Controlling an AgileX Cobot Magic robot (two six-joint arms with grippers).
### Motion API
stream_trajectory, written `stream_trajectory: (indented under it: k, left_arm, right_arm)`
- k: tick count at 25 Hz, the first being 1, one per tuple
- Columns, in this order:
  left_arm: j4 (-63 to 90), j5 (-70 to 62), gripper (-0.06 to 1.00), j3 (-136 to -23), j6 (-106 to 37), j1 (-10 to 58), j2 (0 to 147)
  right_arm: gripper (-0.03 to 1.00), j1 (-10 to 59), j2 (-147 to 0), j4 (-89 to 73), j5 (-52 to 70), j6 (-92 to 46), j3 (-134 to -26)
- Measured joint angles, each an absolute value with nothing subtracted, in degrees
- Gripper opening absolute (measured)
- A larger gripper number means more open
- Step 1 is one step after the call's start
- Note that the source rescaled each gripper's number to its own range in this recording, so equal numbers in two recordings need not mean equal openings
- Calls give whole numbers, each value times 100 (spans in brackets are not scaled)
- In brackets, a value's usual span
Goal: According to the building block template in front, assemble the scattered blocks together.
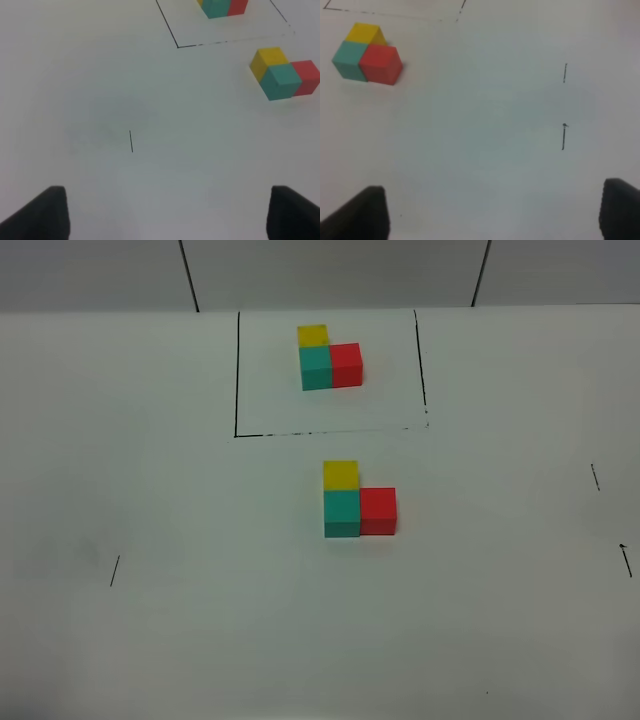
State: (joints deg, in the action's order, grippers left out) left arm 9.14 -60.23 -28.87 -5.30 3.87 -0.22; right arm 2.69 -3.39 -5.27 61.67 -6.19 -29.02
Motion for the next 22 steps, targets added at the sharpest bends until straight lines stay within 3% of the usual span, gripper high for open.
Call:
stream_trajectory:
  k: [22]
  left_arm:
    - [914, -6023, 83, -2887, -530, 387, -22]
  right_arm:
    - [22, 269, -339, -527, 6167, -670, -2902]
